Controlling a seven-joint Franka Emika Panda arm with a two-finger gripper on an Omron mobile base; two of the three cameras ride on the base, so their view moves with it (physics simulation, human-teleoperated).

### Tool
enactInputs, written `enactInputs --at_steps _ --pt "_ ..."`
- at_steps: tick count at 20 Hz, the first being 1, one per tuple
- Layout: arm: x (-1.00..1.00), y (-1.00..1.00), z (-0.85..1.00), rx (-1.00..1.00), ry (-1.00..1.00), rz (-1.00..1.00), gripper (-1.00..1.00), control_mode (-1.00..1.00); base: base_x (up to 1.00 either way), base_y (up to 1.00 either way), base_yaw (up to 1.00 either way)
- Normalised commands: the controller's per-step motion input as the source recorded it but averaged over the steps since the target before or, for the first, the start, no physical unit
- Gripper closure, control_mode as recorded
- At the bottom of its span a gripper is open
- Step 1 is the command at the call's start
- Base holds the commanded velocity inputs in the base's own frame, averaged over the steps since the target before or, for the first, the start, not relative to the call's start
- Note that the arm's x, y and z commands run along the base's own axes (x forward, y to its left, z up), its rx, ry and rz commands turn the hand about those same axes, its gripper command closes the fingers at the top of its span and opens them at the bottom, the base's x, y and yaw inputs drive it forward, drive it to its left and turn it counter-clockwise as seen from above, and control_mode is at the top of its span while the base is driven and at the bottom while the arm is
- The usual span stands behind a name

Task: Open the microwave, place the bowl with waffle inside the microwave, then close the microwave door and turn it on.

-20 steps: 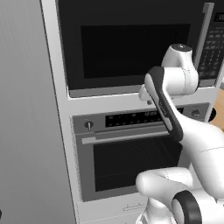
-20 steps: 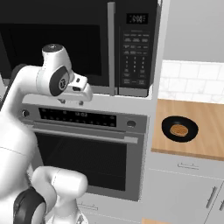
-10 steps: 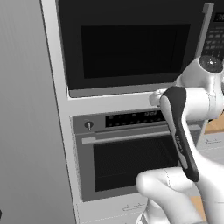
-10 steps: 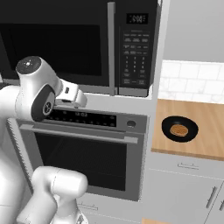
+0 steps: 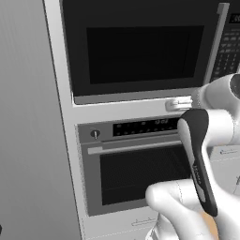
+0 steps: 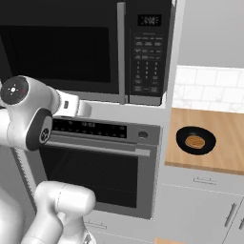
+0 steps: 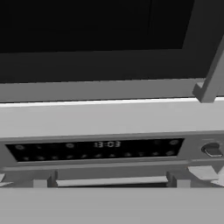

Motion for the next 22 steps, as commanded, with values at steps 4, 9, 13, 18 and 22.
enactInputs --at_steps 4,9,13,18,22 --pt "-0.02 0.0 0.24 0.0 0.0 0.0 -1.0 -1.0 0.0 0.0 0.0" --pt "-0.33 0.0 0.08 0.02 -0.01 0.0 -1.0 -1.0 0.0 0.0 0.0" --pt "-0.48 0.0 0.13 0.0 -0.08 0.0 -1.0 -1.0 0.0 0.0 0.0" --pt "0.0 0.0 0.0 0.0 0.0 0.0 -1.0 1.0 -0.41 -0.14 0.0" --pt "0.0 0.0 0.0 0.0 0.0 0.0 -1.0 1.0 -0.06 -0.69 0.0"
